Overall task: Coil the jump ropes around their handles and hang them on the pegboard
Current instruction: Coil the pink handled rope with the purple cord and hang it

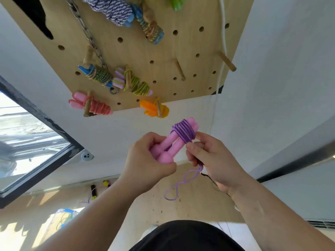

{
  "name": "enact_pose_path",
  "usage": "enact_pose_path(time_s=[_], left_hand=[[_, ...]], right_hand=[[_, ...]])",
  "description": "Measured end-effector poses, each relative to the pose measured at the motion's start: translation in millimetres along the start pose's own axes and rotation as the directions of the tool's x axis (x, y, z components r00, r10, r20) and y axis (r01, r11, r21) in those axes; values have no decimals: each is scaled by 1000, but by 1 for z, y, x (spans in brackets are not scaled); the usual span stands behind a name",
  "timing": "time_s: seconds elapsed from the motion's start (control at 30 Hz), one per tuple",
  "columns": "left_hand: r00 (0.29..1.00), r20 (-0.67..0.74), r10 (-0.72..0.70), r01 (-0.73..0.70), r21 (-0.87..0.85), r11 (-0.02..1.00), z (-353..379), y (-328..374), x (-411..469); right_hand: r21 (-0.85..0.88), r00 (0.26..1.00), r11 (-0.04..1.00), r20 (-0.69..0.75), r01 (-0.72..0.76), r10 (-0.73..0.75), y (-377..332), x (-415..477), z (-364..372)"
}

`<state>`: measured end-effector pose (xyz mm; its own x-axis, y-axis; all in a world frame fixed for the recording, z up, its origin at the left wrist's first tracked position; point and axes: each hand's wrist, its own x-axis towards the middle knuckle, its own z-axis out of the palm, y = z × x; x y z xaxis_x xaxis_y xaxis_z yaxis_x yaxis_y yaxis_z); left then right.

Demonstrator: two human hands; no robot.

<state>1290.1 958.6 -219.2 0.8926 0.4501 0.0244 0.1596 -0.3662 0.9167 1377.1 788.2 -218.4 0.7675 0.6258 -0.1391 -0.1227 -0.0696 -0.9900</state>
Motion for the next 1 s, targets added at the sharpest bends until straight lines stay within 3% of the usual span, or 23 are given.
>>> enact_pose_path(time_s=[0.1,0.2,0.37,0.5,0.57,0.7,0.8,0.83,0.9,0.97,1.0], left_hand=[[976,171,-137,189,-338,922,25,17,-5],[916,356,-186,353,-494,794,47,26,-9],[829,505,-241,514,-515,686,76,34,-14],[848,455,-271,493,-493,717,86,44,-18],[829,494,-262,520,-509,687,84,50,-19],[669,741,-54,679,-580,450,91,56,-19],[649,760,-27,719,-602,348,98,54,-19],[663,745,-71,713,-598,366,99,57,-20],[747,611,-261,647,-580,494,103,64,-23],[882,266,-389,471,-488,735,111,68,-29],[941,63,-333,332,-372,867,114,70,-32]], right_hand=[[29,996,999,82,26,-29,8,-7,-30],[90,985,992,138,87,-99,12,-14,-57],[91,969,991,222,94,-112,17,-23,-96],[36,952,998,300,50,-58,12,-23,-118],[33,922,997,381,65,-73,8,-22,-128],[90,896,990,424,107,-135,2,-19,-133],[137,918,976,337,172,-209,4,-19,-127],[155,929,973,304,170,-211,5,-19,-124],[199,963,975,226,100,-144,9,-21,-120],[226,988,973,135,44,-76,13,-24,-116],[223,994,975,101,17,-40,14,-25,-113]])
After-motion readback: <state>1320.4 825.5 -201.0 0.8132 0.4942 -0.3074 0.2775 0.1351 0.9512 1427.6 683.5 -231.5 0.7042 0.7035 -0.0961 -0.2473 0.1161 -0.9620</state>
